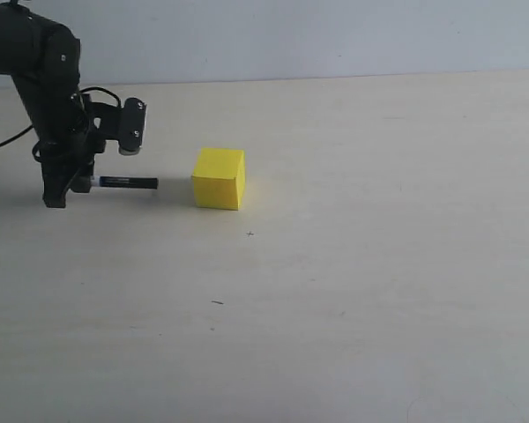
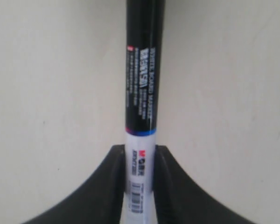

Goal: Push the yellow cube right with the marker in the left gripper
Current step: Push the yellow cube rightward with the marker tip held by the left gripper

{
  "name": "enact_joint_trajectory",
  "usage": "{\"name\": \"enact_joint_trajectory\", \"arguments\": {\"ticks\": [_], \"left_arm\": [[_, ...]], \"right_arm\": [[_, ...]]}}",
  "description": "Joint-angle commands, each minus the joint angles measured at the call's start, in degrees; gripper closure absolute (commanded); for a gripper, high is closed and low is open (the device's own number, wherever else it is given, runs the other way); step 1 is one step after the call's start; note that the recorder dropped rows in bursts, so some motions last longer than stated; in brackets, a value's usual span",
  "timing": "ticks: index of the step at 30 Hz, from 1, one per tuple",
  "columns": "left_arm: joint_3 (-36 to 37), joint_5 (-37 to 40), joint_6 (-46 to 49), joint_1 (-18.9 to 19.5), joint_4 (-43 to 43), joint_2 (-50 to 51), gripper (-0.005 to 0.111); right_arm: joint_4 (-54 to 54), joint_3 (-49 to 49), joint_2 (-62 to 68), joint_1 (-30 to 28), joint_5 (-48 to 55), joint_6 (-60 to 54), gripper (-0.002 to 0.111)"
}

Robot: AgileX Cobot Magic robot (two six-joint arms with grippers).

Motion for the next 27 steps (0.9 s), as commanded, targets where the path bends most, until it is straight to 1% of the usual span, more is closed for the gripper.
{"name": "enact_joint_trajectory", "arguments": {"ticks": [1,5,8,9,12,15,19,24,27], "left_arm": [[-0.21,0.11,-1.24,1.41,0.0,-1.65,0.107],[-0.21,-0.11,-1.24,0.15,-0.1,-0.6,0.107],[-0.21,-2.24,-1.24,-2.37,-0.22,0.4,0.107],[-0.21,-3.84,-1.24,-3.76,-0.63,0.76,0.107],[-0.21,-7.22,-1.24,-7.11,-4.44,0.76,0.107],[-0.21,-7.42,-1.24,-9.96,-3.05,0.76,0.107],[-0.21,-5.85,-1.24,-9.98,-1.65,0.76,0.107],[-0.21,-2.97,-3.52,-7.79,-1.16,0.76,0.107],[-0.21,-1.19,-4.07,-7.24,-1.16,0.76,0.107]], "right_arm": [[-0.03,0.24,-0.05,0.01,-0.34,-0.43,0.108],[-0.03,0.24,-0.05,0.01,-0.34,-0.43,0.108],[-0.03,0.24,-0.05,0.01,-0.34,-0.43,0.108],[-0.03,0.24,-0.05,0.01,-0.34,-0.43,0.108],[-0.03,0.24,-0.05,0.01,-0.34,-0.43,0.108],[-0.03,0.24,-0.05,0.01,-0.34,-0.43,0.108],[-0.03,0.24,-0.05,0.01,-0.34,-0.43,0.108],[-0.03,0.24,-0.05,0.01,-0.34,-0.43,0.108],[-0.03,0.24,-0.05,0.01,-0.34,-0.43,0.108]]}}
